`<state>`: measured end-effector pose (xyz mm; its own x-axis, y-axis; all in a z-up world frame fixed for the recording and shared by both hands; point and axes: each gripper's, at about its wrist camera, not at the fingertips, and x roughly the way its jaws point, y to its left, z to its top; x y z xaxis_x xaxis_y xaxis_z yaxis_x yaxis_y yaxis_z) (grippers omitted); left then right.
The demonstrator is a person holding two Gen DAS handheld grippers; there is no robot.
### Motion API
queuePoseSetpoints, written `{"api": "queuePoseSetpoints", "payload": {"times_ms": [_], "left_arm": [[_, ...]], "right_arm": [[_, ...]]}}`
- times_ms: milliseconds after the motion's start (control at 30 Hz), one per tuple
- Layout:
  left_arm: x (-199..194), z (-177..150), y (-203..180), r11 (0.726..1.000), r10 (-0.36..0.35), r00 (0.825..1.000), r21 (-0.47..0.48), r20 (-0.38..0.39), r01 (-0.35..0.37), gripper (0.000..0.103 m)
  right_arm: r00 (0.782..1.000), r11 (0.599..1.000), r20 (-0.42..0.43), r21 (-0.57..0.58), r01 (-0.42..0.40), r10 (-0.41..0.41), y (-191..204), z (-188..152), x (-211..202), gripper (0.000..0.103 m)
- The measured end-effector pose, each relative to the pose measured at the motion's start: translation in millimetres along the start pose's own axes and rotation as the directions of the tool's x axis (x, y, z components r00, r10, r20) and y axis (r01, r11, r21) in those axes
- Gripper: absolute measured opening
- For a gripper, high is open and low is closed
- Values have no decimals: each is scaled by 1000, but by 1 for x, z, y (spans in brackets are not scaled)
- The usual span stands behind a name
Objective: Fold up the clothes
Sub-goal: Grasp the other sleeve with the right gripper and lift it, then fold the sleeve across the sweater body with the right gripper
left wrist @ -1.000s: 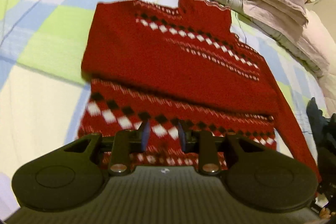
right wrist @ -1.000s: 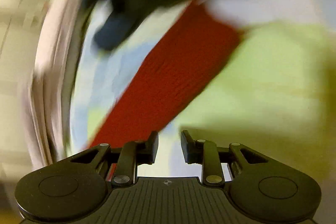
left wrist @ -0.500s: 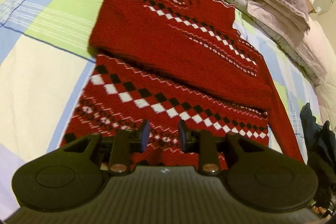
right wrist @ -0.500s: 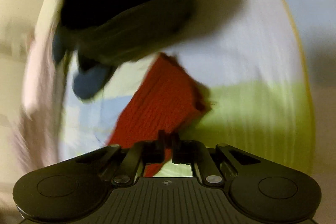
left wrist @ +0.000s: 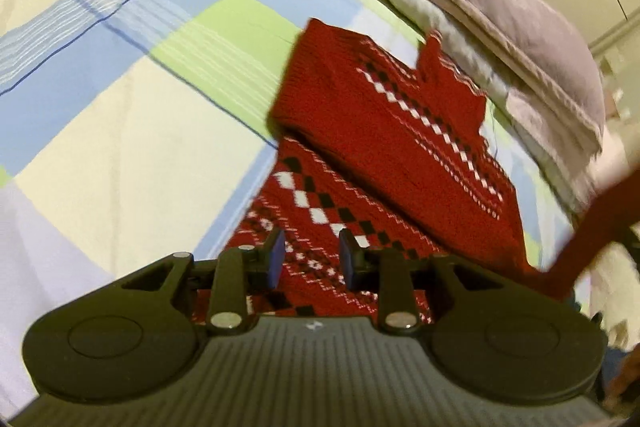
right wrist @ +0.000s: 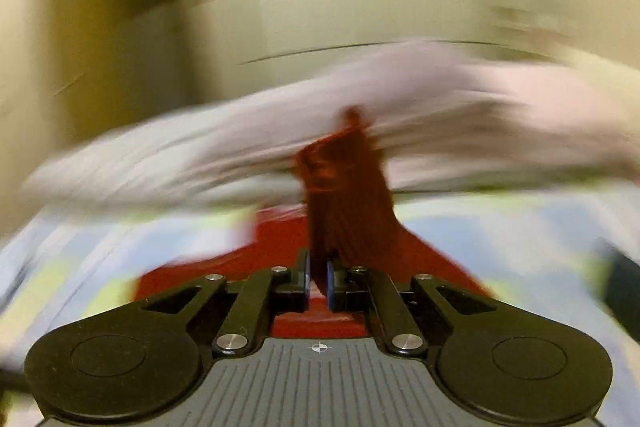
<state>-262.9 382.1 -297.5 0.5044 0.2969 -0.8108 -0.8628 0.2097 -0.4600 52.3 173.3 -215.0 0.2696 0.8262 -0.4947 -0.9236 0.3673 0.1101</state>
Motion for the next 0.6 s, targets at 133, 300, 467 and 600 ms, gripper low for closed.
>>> {"api": "queuePoseSetpoints", "payload": {"times_ms": [133, 300, 467, 600], "left_arm": [[0, -1, 10, 999, -3, 1000, -41, -18, 2, 24], [21, -1, 7, 998, -35, 998, -52, -48, 33, 24], [59, 9, -5, 988, -96, 994, -127, -58, 88, 27], [89, 23, -17, 989, -74, 997, -132, -27, 69, 30]], "right_arm": [[948, 973, -302, -165, -161, 105, 81, -52, 49, 72], [860, 995, -508, -58, -81, 41, 50, -111, 53, 72], [810, 985, -586, 129, 115, -18, -23, -147, 42, 72], [836, 952, -549, 258, 164, 5, -58, -147, 34, 72]]}}
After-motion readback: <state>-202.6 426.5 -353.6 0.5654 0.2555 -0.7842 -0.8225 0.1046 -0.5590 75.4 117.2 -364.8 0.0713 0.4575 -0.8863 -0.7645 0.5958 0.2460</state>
